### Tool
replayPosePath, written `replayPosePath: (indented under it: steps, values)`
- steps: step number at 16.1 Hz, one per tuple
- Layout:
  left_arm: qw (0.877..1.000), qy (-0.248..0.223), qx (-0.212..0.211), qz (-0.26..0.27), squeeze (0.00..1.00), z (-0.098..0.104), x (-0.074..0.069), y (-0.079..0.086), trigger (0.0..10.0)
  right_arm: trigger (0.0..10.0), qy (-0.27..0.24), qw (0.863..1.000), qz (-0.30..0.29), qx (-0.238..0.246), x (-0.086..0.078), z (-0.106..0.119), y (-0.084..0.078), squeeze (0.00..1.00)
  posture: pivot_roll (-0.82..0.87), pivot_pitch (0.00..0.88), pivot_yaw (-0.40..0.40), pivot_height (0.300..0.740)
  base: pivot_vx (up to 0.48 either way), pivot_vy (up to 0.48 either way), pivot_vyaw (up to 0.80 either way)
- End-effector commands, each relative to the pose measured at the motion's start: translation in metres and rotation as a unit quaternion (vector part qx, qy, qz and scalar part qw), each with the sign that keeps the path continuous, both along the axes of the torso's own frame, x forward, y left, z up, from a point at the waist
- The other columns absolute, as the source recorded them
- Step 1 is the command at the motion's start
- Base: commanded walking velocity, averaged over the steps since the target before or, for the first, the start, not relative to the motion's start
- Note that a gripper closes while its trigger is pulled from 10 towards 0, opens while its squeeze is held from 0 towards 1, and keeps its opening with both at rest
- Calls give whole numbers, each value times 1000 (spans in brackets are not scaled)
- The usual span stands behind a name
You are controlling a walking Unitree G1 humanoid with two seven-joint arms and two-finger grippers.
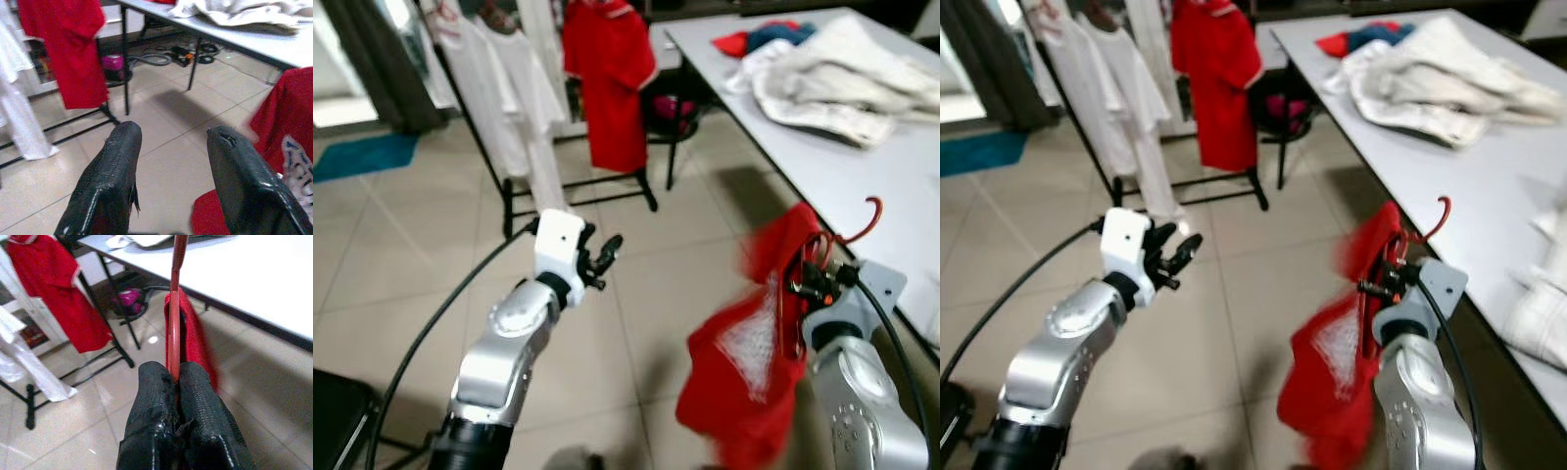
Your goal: Hang hanger
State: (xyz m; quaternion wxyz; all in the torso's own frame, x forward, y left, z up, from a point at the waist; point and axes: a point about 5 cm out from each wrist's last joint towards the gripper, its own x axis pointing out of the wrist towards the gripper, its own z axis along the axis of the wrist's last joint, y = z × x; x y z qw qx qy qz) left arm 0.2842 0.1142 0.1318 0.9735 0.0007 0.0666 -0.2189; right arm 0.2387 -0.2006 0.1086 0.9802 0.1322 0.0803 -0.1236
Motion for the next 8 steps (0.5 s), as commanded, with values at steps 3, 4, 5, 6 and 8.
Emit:
replayPosePath:
  steps: [3, 4, 5, 6, 8]
  values:
    - [1000, 2, 4, 11, 0, -1, 0, 6, 10000, 10000, -16, 1000, 10, -1, 3, 8, 7, 0, -4, 106, 44, 740, 386, 0, 0]
    - [1000, 2, 4, 11, 0, -1, 0, 6, 10000, 10000, -16, 1000, 13, 0, 3, 8, 7, 0, -4, 106, 44, 740, 382, 0, 0]
    - [1000, 2, 5, 11, 0, -1, -1, 6, 10000, 10000, -19, 1000, 18, 1, 4, 9, 8, 0, -3, 106, 41, 740, 386, 0, 0]
    - [1000, 2, 5, 12, 0, -1, -1, 6, 10000, 10000, -19, 1000, 19, 2, 4, 9, 8, 0, -3, 106, 41, 740, 386, 0, 0]
    - [1000, 2, 5, 11, 0, -1, -1, 7, 10000, 10000, -19, 1000, 20, 0, 4, 9, 9, 0, -2, 106, 38, 740, 386, 0, 0]
